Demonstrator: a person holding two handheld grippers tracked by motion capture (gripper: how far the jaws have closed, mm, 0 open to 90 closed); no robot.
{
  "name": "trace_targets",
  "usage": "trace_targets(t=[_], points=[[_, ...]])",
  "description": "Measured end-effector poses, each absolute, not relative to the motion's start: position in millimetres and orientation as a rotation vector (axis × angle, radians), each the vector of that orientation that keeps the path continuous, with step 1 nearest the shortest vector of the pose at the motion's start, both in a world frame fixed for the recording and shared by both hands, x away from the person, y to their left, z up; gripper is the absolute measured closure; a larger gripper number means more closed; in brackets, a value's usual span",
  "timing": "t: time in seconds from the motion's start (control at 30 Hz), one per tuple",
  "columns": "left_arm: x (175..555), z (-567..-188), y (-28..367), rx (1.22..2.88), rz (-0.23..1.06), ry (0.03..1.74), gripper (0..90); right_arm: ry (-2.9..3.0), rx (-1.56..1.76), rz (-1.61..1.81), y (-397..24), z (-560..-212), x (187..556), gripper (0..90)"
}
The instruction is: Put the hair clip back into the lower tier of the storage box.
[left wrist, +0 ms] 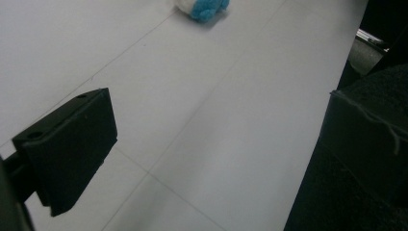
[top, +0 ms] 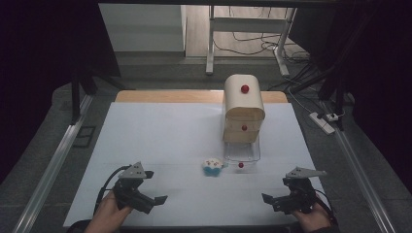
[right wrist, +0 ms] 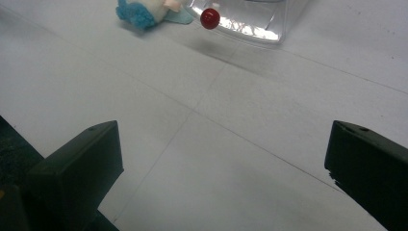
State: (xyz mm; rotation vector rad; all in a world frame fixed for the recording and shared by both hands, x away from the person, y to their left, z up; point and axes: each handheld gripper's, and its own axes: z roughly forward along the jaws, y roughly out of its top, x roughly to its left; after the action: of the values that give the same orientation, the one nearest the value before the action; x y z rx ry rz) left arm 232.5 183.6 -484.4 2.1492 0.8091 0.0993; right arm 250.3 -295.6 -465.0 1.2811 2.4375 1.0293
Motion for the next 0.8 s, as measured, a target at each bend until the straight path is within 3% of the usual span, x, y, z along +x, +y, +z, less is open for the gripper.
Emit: trace_targets(t=[0.8], points=[[264.1, -487.6, 149.2, 2.225, 0.128, 0.773, 0.0, 2.443, 1.278, 1.030, -295.5, -465.5, 250.7, 0.0]])
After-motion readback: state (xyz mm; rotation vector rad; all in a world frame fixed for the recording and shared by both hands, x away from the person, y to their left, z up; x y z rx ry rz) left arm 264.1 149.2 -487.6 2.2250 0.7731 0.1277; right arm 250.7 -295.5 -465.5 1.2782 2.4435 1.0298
